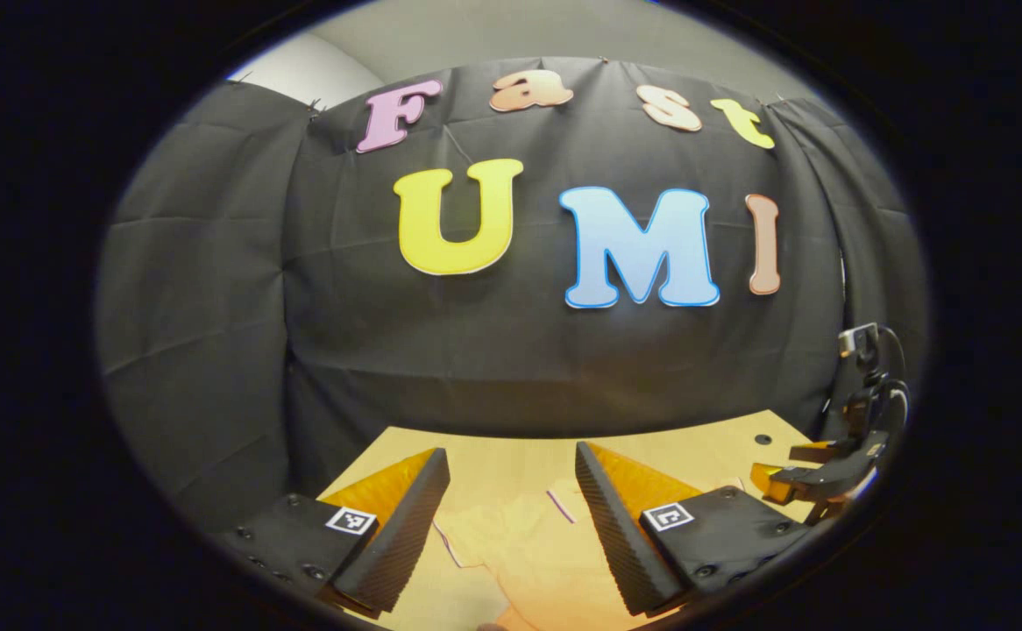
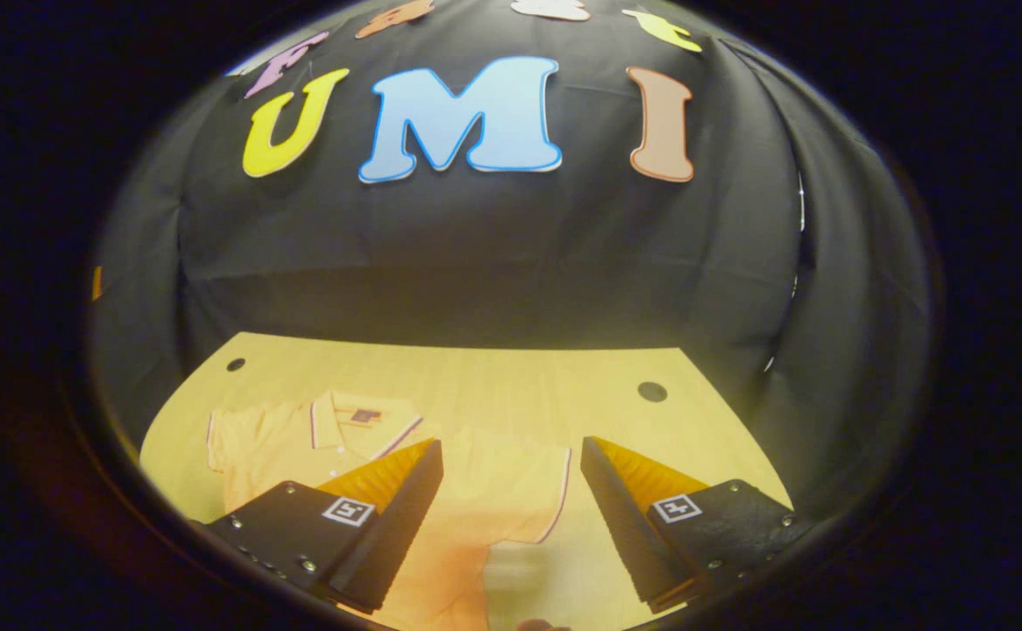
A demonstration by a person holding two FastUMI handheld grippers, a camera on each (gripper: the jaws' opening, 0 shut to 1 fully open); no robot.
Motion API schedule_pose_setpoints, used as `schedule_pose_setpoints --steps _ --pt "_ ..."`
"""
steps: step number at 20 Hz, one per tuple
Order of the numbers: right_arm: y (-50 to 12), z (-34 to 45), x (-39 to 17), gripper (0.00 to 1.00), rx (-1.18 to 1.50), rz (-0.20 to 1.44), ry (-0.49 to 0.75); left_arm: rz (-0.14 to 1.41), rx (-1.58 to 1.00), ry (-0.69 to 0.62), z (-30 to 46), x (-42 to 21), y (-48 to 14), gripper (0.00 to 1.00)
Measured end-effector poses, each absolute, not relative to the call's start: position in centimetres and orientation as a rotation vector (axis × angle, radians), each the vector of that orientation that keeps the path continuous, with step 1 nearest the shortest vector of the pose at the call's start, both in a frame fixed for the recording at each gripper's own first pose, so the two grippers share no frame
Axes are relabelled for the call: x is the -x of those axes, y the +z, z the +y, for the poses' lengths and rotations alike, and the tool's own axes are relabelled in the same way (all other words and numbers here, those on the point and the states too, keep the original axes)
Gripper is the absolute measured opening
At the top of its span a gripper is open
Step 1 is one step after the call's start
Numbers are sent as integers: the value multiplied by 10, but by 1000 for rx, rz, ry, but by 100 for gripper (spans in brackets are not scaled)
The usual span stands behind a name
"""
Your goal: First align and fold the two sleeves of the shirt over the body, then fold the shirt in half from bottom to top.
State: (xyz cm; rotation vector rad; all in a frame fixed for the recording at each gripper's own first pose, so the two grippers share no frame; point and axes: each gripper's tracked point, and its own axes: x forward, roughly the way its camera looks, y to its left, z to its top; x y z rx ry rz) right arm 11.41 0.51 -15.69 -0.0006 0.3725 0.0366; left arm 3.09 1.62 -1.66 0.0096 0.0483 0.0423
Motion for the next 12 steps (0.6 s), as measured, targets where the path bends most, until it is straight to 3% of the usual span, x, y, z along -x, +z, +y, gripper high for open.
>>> schedule_pose_setpoints --steps 12 --pt "-273 -9 -149 99 41 664 23 83 -17 93 33 -36 -27 94"
